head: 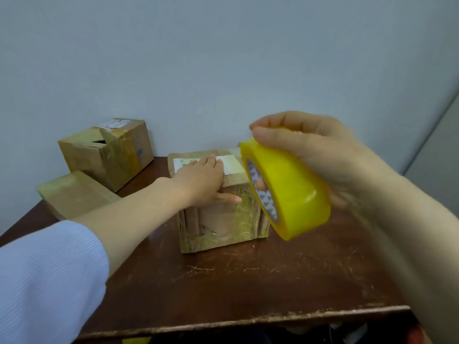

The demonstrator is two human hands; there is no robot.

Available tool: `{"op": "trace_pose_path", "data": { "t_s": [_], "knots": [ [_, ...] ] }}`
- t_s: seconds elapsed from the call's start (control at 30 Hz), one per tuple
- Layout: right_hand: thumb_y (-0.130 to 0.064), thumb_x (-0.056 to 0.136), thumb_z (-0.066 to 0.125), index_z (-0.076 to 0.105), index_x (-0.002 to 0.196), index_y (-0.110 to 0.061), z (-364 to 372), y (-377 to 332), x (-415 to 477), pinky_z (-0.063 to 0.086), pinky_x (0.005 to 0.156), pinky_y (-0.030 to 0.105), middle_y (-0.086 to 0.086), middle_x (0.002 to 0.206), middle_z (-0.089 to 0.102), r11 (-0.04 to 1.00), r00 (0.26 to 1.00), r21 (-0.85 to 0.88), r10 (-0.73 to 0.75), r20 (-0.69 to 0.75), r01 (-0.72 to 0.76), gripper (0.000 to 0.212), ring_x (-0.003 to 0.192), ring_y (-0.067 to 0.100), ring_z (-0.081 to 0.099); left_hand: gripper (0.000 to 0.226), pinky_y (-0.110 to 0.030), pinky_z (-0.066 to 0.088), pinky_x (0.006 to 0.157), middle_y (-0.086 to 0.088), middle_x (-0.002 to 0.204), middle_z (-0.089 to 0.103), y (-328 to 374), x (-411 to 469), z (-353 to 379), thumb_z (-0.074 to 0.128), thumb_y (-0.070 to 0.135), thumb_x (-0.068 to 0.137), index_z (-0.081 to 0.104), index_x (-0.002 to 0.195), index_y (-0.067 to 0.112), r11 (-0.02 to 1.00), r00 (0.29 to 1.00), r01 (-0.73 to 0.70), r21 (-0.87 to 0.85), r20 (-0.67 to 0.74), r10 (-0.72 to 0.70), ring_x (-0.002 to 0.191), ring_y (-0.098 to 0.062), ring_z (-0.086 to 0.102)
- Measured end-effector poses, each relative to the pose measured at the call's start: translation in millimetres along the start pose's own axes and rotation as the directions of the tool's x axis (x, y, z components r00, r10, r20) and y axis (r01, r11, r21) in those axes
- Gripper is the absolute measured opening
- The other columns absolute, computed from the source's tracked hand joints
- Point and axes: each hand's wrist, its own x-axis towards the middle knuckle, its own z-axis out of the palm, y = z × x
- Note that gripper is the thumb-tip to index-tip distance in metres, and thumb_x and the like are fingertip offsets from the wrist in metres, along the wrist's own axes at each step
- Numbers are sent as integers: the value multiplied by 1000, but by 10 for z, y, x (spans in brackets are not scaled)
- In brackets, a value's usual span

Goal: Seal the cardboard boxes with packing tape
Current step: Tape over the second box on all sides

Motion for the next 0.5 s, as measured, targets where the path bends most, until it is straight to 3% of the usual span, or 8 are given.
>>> {"op": "trace_pose_path", "data": {
  "t_s": [0.13,0.17,0.3,0.5],
  "knots": [
    [-23,74,74,72,78,-27,45,316,-349,54,77,59,20,93,68,997,998,-50,53,-27,-54,5,78,42,65,97,-42,26,113,-16,154,20,-1,9,17,41,71,78,22,143,2,1000,999,18,17,32,-18,140,-28,24],
    [-24,74,74,72,80,-27,60,397,-416,54,79,59,21,94,67,996,997,-52,69,-33,-70,7,81,43,65,96,-42,26,113,-16,154,20,-4,12,21,41,72,78,23,142,3,1000,999,22,16,34,-23,140,-29,24],
    [-16,77,72,71,79,-23,104,784,-579,56,48,42,18,74,63,962,968,142,244,-53,-235,7,49,34,65,101,-41,24,114,-16,155,16,-13,15,12,41,76,76,22,143,3,999,998,40,-7,41,-40,142,-27,19],
    [-18,81,71,70,78,-26,205,1210,-536,53,50,37,17,82,61,936,944,183,319,-86,-300,9,53,35,67,97,-39,21,115,-12,158,6,-6,46,-12,46,68,82,13,148,6,999,996,34,-9,85,-33,145,-25,12]
  ]
}}
